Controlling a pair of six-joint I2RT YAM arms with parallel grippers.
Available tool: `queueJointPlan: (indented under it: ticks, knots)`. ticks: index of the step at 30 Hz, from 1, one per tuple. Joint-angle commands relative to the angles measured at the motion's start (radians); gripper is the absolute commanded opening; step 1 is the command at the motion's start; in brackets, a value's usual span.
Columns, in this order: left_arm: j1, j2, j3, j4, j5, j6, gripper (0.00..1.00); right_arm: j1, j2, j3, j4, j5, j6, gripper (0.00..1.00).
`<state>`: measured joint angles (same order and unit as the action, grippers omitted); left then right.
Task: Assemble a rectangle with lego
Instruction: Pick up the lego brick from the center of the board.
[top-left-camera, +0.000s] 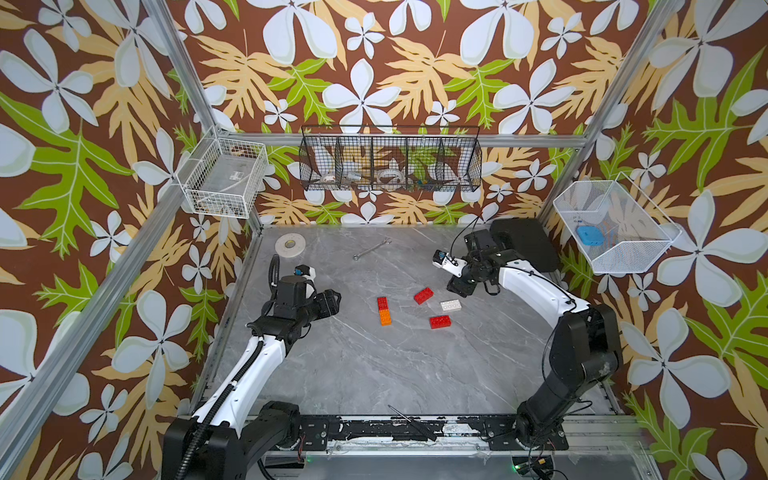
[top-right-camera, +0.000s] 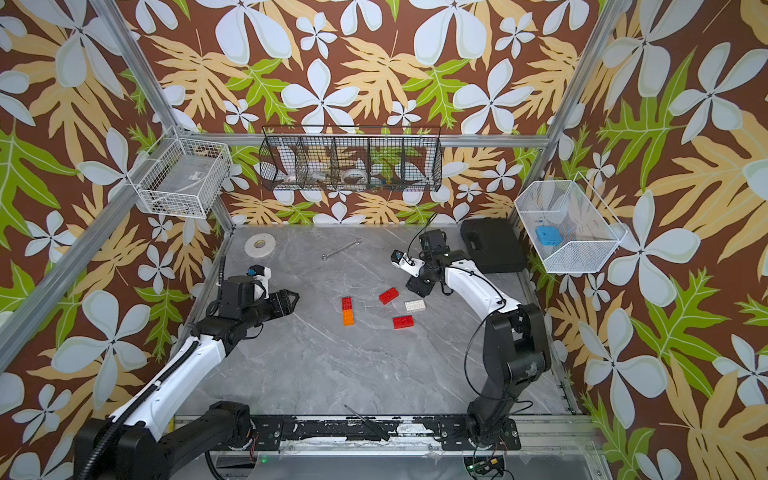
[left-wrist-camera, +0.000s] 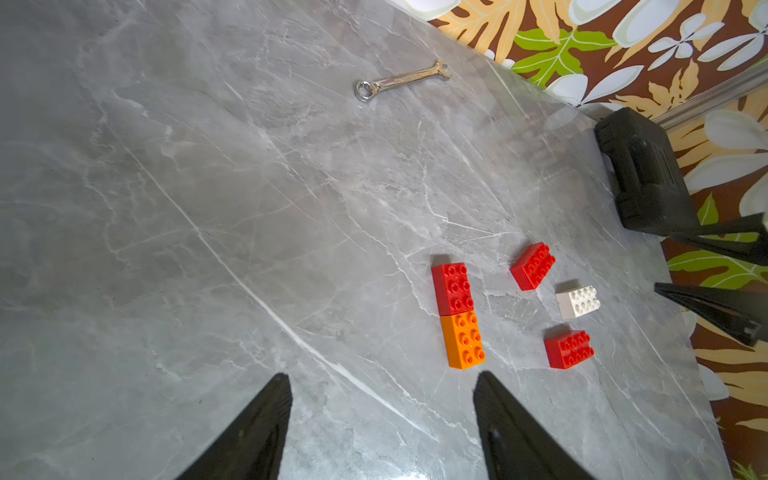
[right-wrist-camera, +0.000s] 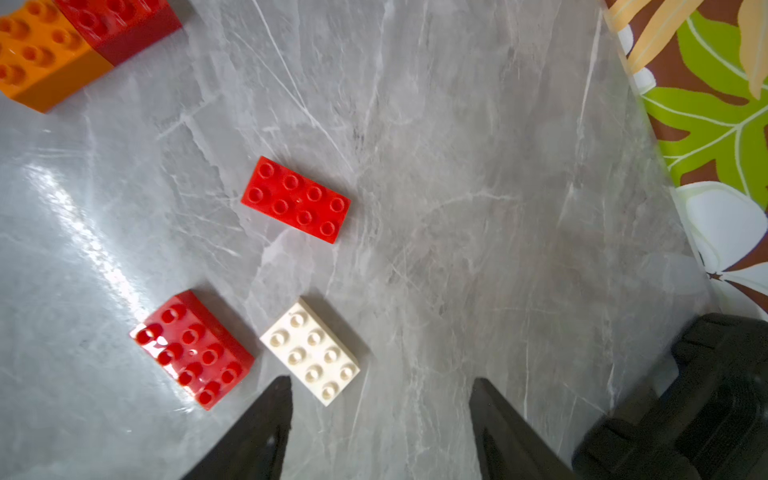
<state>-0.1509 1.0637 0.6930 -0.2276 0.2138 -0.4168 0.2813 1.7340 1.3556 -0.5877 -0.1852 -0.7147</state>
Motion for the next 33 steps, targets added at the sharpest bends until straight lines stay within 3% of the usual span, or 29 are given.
queueJointPlan:
  ticks: [1,6,13,19,33]
  knots:
    - [-0.007,0.001,0.004,0.005,0.018,0.007,0.72,-0.001,0.029,0.017,0.04,-0.063,-0.083,0.69]
    - [-0.007,0.009,0.009,0.002,0.024,0.012,0.72,-0.001,0.098,0.019,0.033,-0.06,-0.142,0.68]
    - [-0.008,0.014,0.011,-0.002,0.024,0.013,0.72,-0.001,0.056,-0.151,0.11,-0.031,-0.198,0.7]
    - [-0.009,0.019,0.011,-0.004,0.039,0.016,0.72,0.002,0.038,-0.206,0.124,-0.025,-0.214,0.72]
    - [-0.01,0.033,0.013,-0.022,0.038,0.019,0.72,0.006,0.143,-0.135,0.111,-0.034,-0.201,0.69]
